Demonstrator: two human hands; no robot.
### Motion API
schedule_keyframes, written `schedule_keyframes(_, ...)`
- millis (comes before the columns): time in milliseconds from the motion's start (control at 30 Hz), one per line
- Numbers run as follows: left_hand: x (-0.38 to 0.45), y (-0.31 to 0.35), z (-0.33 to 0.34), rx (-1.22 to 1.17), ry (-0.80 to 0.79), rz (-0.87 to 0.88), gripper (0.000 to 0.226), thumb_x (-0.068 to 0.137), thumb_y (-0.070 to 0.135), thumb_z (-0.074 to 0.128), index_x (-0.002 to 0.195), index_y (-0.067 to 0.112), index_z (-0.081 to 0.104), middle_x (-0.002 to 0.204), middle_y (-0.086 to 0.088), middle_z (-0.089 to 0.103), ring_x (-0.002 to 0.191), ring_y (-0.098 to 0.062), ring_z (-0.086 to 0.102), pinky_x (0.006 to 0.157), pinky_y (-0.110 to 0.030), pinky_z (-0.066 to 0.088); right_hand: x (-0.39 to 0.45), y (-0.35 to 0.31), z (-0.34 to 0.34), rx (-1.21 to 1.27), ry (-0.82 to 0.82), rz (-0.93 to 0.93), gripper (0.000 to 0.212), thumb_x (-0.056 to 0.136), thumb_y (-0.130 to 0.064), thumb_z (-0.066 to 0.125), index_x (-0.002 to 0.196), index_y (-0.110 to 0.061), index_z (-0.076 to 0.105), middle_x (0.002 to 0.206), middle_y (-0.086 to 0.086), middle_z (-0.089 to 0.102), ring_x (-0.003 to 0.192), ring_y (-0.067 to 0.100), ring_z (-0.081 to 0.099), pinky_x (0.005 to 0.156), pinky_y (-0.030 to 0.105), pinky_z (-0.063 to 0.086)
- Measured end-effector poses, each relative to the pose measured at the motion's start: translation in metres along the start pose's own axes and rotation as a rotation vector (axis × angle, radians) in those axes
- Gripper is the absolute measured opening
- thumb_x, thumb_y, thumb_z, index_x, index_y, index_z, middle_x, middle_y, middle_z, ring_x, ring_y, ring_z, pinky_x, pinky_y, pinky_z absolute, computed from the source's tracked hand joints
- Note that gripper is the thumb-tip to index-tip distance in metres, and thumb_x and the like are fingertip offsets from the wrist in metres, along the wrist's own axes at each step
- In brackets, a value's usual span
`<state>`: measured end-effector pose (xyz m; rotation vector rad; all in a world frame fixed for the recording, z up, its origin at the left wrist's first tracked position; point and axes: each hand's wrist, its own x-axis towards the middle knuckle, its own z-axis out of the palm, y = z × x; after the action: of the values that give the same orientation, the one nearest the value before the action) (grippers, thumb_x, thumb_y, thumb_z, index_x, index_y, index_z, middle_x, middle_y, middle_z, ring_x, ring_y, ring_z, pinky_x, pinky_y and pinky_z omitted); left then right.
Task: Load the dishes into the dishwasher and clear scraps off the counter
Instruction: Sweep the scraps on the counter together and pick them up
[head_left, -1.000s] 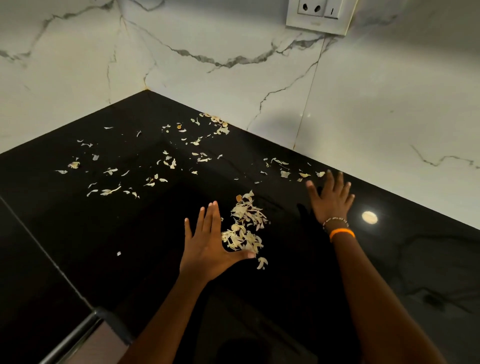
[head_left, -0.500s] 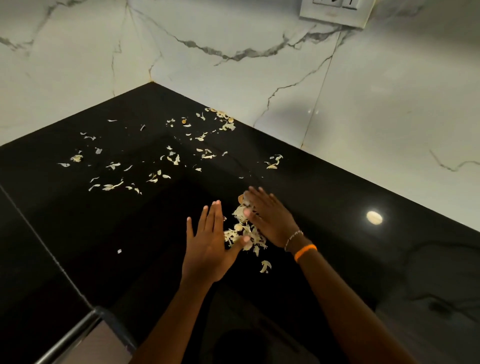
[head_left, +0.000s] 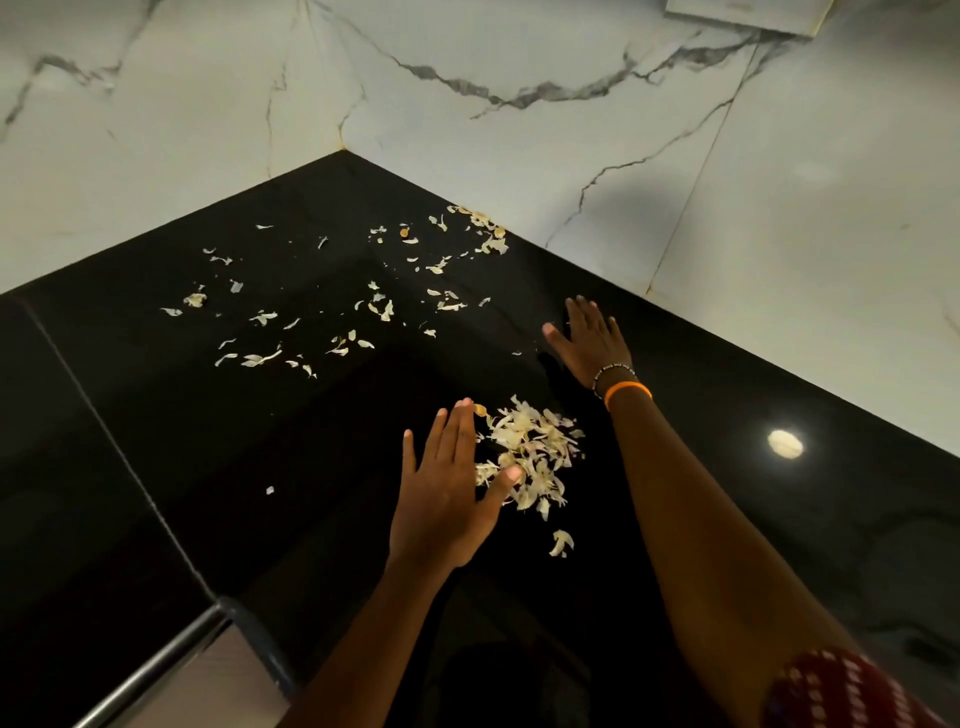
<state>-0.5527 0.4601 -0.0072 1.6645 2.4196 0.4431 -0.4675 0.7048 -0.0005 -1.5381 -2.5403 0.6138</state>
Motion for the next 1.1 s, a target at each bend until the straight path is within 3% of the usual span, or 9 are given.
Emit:
schedule_keyframes(133, -0.001, 0.0, -0.001, -0.027, 0.013, 0.012, 0.1, 0.071, 0.079, -0.016, 0.15, 0.019, -0.005, 0.158, 0.007, -0.006, 0.145, -0.01, -0.008, 0.115, -0.04, -0.011, -0.054, -0.012, 0.008, -0.029, -0.117, -0.301, 0.054, 0.1, -0.038, 0.024, 0.148, -0.015, 0.015, 0.157, 0.005, 0.011, 0.146, 0.019, 0.005, 0.117, 0.034, 0.003)
schedule_keyframes(200, -0.001, 0.0, -0.001, -0.056, 0.022, 0.018, 0.099, 0.072, 0.078, -0.015, 0.15, 0.019, -0.001, 0.158, 0.006, -0.003, 0.145, -0.01, -0.006, 0.116, -0.039, -0.009, -0.099, -0.017, 0.011, 0.067, -0.171, -0.418, 0.063, 0.094, -0.052, 0.012, 0.147, -0.017, 0.017, 0.156, -0.002, 0.015, 0.143, 0.009, 0.006, 0.115, 0.026, 0.0)
schedule_keyframes(300, -0.002, -0.002, -0.002, -0.098, 0.01, 0.027, 0.099, 0.071, 0.078, -0.015, 0.15, 0.019, -0.001, 0.158, 0.005, -0.001, 0.143, -0.007, -0.007, 0.116, -0.035, -0.006, -0.164, -0.027, 0.015, 0.343, -0.214, -0.355, 0.079, 0.08, -0.073, 0.002, 0.145, -0.03, 0.017, 0.143, -0.023, 0.015, 0.135, -0.007, 0.006, 0.11, 0.013, -0.004)
schedule_keyframes(400, -0.006, 0.001, -0.01, -0.222, -0.013, 0.014, 0.086, 0.081, 0.075, 0.002, 0.149, 0.023, -0.001, 0.158, 0.004, 0.008, 0.144, -0.008, 0.001, 0.115, -0.029, -0.003, -0.209, -0.03, 0.024, 0.504, -0.051, -0.208, 0.078, 0.075, -0.077, 0.02, 0.141, -0.037, 0.009, 0.146, -0.023, 0.01, 0.139, -0.005, 0.004, 0.116, 0.021, -0.001)
schedule_keyframes(500, -0.011, 0.0, -0.016, -0.45, -0.052, -0.055, 0.073, 0.083, 0.068, 0.013, 0.148, 0.036, 0.003, 0.153, 0.006, 0.027, 0.142, -0.014, 0.023, 0.116, -0.04, 0.021, -0.243, -0.035, 0.043, 0.195, 0.086, -0.058, 0.094, 0.075, -0.074, 0.033, 0.141, -0.026, -0.013, 0.151, -0.011, -0.01, 0.141, 0.006, -0.011, 0.115, 0.025, -0.004)
schedule_keyframes(567, -0.014, -0.001, -0.018, -0.669, 0.017, -0.057, 0.072, 0.082, 0.073, 0.016, 0.146, 0.039, 0.016, 0.14, 0.006, 0.046, 0.126, -0.01, 0.045, 0.102, -0.035, 0.04, -0.254, -0.04, 0.055, 0.009, 0.135, 0.015, 0.102, 0.074, -0.078, 0.03, 0.139, -0.019, -0.022, 0.15, -0.002, -0.021, 0.141, 0.014, -0.017, 0.115, 0.028, -0.007)
schedule_keyframes(700, -0.029, -0.009, -0.023, -0.956, 0.199, -0.154, 0.062, 0.088, 0.064, 0.021, 0.142, 0.035, 0.031, 0.131, 0.004, 0.053, 0.118, -0.004, 0.048, 0.093, -0.022, 0.038, -0.237, -0.063, 0.067, -0.043, 0.204, 0.072, 0.108, 0.065, -0.086, 0.007, 0.141, -0.014, -0.024, 0.152, 0.01, -0.021, 0.143, 0.027, -0.014, 0.114, 0.037, -0.007)
schedule_keyframes(867, -0.045, -0.049, -0.036, -0.772, 0.247, -0.155, 0.054, 0.092, 0.055, 0.024, 0.143, 0.037, 0.027, 0.137, 0.009, 0.045, 0.119, -0.001, 0.042, 0.096, -0.028, 0.037, -0.165, -0.085, 0.062, -0.009, 0.16, 0.036, 0.105, 0.078, -0.075, 0.039, 0.148, -0.012, -0.009, 0.156, 0.015, -0.013, 0.145, 0.031, -0.006, 0.118, 0.041, 0.0)
schedule_keyframes(1100, -0.048, -0.126, -0.06, -0.47, 0.391, -0.212, 0.07, 0.085, 0.063, 0.022, 0.146, 0.029, 0.022, 0.138, 0.003, 0.044, 0.126, -0.016, 0.044, 0.104, -0.051, 0.039, -0.113, -0.097, 0.054, -0.037, 0.106, -0.148, 0.101, 0.08, -0.07, 0.043, 0.148, -0.01, 0.0, 0.157, 0.014, 0.002, 0.145, 0.028, 0.002, 0.119, 0.041, 0.003)
